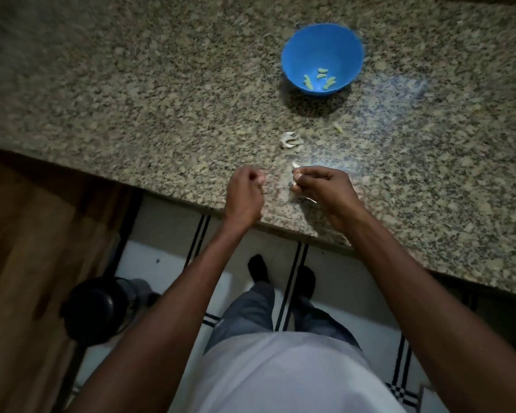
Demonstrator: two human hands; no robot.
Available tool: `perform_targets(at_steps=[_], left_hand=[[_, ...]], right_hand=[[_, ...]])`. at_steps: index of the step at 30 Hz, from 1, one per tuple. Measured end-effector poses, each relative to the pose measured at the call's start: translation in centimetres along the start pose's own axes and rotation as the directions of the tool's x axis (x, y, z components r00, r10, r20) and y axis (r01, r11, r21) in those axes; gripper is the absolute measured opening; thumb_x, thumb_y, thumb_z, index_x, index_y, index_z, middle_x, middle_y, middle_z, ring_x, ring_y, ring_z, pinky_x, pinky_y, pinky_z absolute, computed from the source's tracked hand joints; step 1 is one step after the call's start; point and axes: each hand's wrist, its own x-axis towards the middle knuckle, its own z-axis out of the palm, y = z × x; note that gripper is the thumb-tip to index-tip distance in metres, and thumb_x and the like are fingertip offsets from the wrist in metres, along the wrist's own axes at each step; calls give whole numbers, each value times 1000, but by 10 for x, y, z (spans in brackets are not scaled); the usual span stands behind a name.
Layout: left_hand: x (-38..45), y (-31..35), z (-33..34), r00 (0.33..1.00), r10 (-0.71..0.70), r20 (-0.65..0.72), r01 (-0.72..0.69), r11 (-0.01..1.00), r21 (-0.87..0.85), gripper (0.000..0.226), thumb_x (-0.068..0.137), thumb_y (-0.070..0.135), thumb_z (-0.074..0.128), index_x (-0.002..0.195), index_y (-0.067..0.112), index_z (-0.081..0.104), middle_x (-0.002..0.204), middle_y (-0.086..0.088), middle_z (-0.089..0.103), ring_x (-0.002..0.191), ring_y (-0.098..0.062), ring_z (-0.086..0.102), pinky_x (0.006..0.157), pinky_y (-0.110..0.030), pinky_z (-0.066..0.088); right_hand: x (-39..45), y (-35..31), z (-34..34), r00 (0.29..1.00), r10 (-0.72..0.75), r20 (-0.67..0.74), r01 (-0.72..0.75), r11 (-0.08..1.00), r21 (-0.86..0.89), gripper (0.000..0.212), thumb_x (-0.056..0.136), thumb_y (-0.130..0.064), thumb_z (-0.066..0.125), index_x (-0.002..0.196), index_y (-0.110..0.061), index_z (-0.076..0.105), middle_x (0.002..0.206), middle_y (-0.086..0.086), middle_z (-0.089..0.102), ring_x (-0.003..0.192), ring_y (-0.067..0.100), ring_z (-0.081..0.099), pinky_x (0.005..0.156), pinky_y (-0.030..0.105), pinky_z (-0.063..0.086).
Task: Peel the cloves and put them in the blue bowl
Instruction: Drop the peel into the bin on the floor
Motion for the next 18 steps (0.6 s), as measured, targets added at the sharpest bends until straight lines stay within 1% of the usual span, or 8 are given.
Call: perform_targets(at_steps=[2, 3, 5, 7, 10, 12, 14, 18], left_hand=[[0, -21, -28, 975, -215, -54, 190, 935, -300, 22, 103, 7, 58, 88, 23, 57, 95, -2, 71, 84, -14, 71, 72, -26, 56], [-1, -31, -44, 947, -317, -46, 260, 846, -466, 20, 103, 6, 59, 89, 20, 60, 90, -3, 73, 79, -12, 73, 72, -29, 59], [-10, -49, -75, 890, -451, -67, 287, 667, -688, 13, 99, 2, 65, 91, 12, 63, 82, -5, 76, 71, -9, 74, 72, -26, 60], [-24, -65, -112, 835, -542, -93, 240, 511, -826, 12, 95, -4, 68, 91, 7, 64, 75, -4, 76, 68, -8, 74, 70, -21, 58], [-53, -106, -166, 751, -651, -114, 186, 374, -909, 16, 90, -10, 70, 92, 5, 65, 78, -8, 76, 72, -12, 75, 73, -21, 60], [-76, -145, -199, 700, -701, -133, 132, 310, -942, 17, 87, -10, 73, 98, 2, 66, 83, -11, 77, 78, -17, 77, 76, -23, 60], [-100, -189, -231, 627, -761, -168, 81, 278, -957, 23, 86, -9, 74, 106, 0, 67, 91, -15, 77, 82, -19, 77, 77, -23, 60], [-151, -276, -292, 501, -842, -198, 56, 260, -964, 22, 91, -7, 70, 113, -4, 68, 98, -14, 74, 81, -15, 75, 77, -19, 59]], right_hand=[[1, -2, 35, 997, 10, 76, -7, 999, -34, 12, 93, -2, 75, 103, 4, 76, 106, 14, 78, 80, 17, 75, 83, 29, 63], [1, -1, 57, 993, 17, 119, -10, 998, -56, 12, 93, -1, 74, 104, 5, 76, 104, 14, 77, 80, 16, 74, 79, 26, 63], [0, 4, 101, 978, 31, 207, -10, 995, -99, 10, 93, 1, 74, 102, 4, 75, 97, 13, 77, 80, 18, 73, 73, 23, 60], [-3, 13, 152, 951, 44, 307, 7, 986, -165, 9, 94, 0, 73, 102, 2, 77, 94, 15, 77, 80, 20, 72, 74, 28, 60], [-15, 31, 231, 895, 89, 437, 30, 966, -258, 13, 96, -2, 71, 105, 3, 77, 85, 13, 77, 73, 16, 71, 68, 26, 58], [-25, 50, 285, 847, 126, 517, 26, 961, -276, 15, 95, -1, 72, 108, 5, 76, 90, 18, 76, 78, 17, 72, 74, 26, 60], [-35, 76, 342, 795, 163, 585, 29, 952, -305, 11, 93, -2, 74, 103, 1, 78, 95, 19, 77, 88, 24, 73, 84, 30, 60], [-67, 132, 449, 713, 211, 668, 93, 916, -389, 9, 96, 2, 69, 102, 2, 75, 94, 11, 75, 86, 17, 73, 81, 26, 61]])
